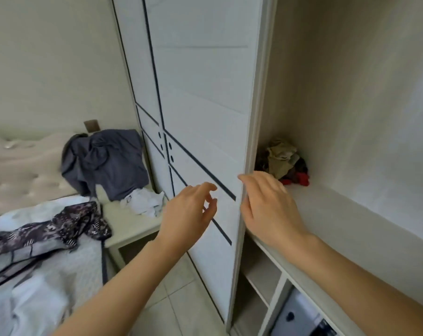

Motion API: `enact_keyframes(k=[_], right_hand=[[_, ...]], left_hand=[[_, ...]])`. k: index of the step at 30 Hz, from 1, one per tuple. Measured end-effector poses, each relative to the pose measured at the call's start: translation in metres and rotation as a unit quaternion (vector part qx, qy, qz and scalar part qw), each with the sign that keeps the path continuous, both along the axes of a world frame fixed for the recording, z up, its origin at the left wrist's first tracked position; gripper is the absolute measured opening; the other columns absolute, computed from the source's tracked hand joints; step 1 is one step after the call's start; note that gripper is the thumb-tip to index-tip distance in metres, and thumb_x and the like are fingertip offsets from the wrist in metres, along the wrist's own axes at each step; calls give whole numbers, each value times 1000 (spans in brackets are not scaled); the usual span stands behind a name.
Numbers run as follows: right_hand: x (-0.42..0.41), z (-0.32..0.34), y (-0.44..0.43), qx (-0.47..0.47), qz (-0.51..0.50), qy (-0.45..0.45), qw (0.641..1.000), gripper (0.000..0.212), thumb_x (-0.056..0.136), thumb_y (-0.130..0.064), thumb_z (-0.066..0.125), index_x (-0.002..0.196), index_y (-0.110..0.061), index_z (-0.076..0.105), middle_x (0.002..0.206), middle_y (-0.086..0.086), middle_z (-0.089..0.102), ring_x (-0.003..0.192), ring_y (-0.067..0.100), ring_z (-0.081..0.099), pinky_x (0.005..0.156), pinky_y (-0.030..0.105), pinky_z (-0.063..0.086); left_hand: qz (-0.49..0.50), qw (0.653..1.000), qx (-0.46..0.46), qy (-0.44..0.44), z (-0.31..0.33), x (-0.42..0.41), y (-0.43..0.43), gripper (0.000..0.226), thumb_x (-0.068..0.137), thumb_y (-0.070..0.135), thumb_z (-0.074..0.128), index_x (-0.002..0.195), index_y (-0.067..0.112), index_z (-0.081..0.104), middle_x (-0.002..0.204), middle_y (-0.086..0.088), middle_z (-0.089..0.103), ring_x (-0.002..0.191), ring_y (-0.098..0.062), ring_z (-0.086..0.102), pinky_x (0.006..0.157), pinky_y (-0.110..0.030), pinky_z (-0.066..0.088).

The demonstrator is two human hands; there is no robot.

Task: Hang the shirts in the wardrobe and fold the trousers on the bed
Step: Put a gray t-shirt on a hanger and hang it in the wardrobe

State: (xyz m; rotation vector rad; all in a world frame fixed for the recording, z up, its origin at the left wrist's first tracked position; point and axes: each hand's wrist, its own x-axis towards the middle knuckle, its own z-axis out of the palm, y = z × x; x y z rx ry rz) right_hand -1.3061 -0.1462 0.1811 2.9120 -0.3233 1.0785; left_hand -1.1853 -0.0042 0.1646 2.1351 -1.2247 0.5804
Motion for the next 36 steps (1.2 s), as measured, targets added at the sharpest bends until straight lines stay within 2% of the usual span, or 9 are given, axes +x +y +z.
enact_keyframes(k=[6,9,11,13,17,23,28,32,36], right_hand=[[73,-52,47,55,89,58,993,40,86,-9,61,126,-4,58,111,10,64,106,28,59,88,38,51],[117,-78,73,99,110,84,986,38,87,-9,61,125,-4,58,109,10,65,103,28,60,81,37,52],[149,-94,88,123,117,103,980,38,88,-11,60,126,-4,58,111,10,65,105,28,60,82,37,52],[185,-111,102,149,115,122,975,36,90,-13,57,126,-6,56,112,8,64,105,27,58,83,37,51],[256,-138,122,159,110,194,962,31,95,-21,43,124,-14,53,112,2,60,105,21,53,87,34,44],[351,-156,132,154,107,251,950,29,100,-30,36,121,-16,51,106,-1,59,101,20,53,83,33,45],[440,-160,121,157,101,261,947,33,101,-31,36,125,-15,52,111,1,61,105,20,54,87,35,46],[523,-164,103,161,113,254,947,30,101,-30,38,121,-14,53,105,3,61,99,23,54,79,35,46],[615,-159,73,160,106,256,947,29,101,-29,39,121,-13,53,105,5,61,96,23,53,78,36,46]], left_hand=[[117,988,5,100,-58,53,74,20,90,22,67,110,21,65,81,14,58,77,-17,62,58,-30,46],[168,969,10,183,-90,85,109,22,94,25,62,115,21,63,87,10,64,81,-17,62,68,-38,53],[197,954,2,226,-111,110,130,23,95,27,59,117,21,61,89,9,65,79,-13,61,67,-35,53],[227,941,-1,249,-130,138,151,22,95,27,59,117,22,62,87,10,64,77,-6,57,60,-18,43],[274,922,41,271,-159,192,178,21,94,27,61,114,23,64,86,12,63,76,-4,52,55,-9,28],[301,904,84,292,-171,288,196,22,96,29,55,117,25,60,95,10,65,90,-14,60,69,-31,48],[297,904,91,294,-178,374,187,24,98,30,53,120,24,59,96,12,64,89,-10,56,66,-28,42],[301,901,94,299,-181,450,165,24,98,30,53,120,23,60,98,11,64,86,-9,54,65,-26,38],[319,895,86,298,-179,532,136,25,98,29,51,120,22,60,102,8,67,92,-15,61,73,-32,49]])
